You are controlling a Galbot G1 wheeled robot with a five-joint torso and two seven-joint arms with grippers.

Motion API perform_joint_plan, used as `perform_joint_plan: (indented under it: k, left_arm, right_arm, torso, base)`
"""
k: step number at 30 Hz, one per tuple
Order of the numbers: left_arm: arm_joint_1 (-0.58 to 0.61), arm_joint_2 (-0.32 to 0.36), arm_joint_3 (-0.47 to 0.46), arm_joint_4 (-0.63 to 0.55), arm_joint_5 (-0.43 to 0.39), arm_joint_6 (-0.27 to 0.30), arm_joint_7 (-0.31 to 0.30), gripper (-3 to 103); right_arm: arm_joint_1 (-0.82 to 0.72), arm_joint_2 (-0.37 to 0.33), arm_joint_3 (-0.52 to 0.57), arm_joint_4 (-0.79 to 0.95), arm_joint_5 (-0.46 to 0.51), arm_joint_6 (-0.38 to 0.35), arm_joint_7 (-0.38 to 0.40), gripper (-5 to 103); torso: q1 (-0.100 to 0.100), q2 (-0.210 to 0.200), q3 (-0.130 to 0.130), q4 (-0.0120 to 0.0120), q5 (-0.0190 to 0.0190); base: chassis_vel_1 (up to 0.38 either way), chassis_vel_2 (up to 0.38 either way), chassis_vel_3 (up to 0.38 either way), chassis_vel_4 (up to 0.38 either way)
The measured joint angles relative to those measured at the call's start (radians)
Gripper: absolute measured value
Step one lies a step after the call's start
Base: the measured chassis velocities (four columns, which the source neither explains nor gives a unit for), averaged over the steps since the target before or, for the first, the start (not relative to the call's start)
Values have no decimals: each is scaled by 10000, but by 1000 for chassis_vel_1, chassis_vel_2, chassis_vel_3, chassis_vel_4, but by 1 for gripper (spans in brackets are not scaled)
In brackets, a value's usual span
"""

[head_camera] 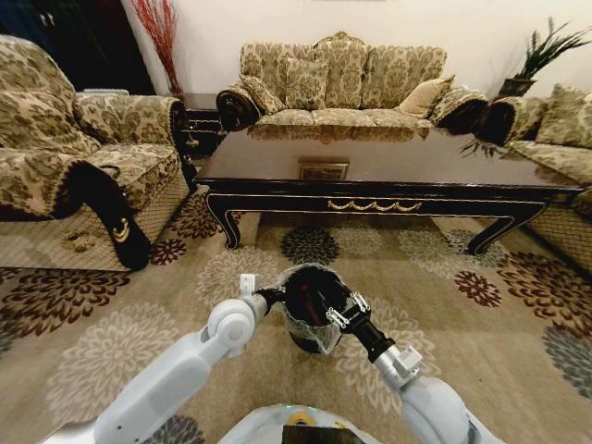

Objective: Move to the front of the table and pick up the trash from the floor, then place it into the trash bin.

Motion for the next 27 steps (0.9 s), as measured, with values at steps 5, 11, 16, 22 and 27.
perform_joint_plan:
  k: [5, 11, 16, 22, 27]
  left_arm:
    - [497, 564, -981, -77, 120, -156, 337, 3]
    - [976, 1154, -1754, -221, 74, -402, 645, 3]
    - [1400, 1211, -2480, -344, 82, -512, 889, 3]
    - [1840, 1410, -3095, -252, 232, -743, 1115, 3]
    - [2054, 1496, -3510, -161, 104, -757, 1261, 3]
  right_arm:
    - [46, 372, 454, -615, 183, 397, 609, 92]
    - [339, 693, 808, -1521, 682, 606, 1206, 100]
    - [761, 1277, 826, -3214, 589, 932, 1436, 100]
    - [934, 1860, 591, -4199, 539, 995, 1584, 100]
    - [1178, 2457, 339, -5074, 198, 1148, 1494, 100]
  torso:
    - [0, 0, 0, 2, 1]
    - [0, 0, 0, 3, 1]
    - [0, 0, 2, -1, 1]
    - [0, 0, 1, 1, 1]
    - [0, -1, 1, 5, 0]
  base:
    - [0, 0, 0, 0]
    - [0, 0, 0, 0]
    - [0, 0, 0, 0]
    - [0, 0, 0, 0]
    - [0, 0, 0, 0]
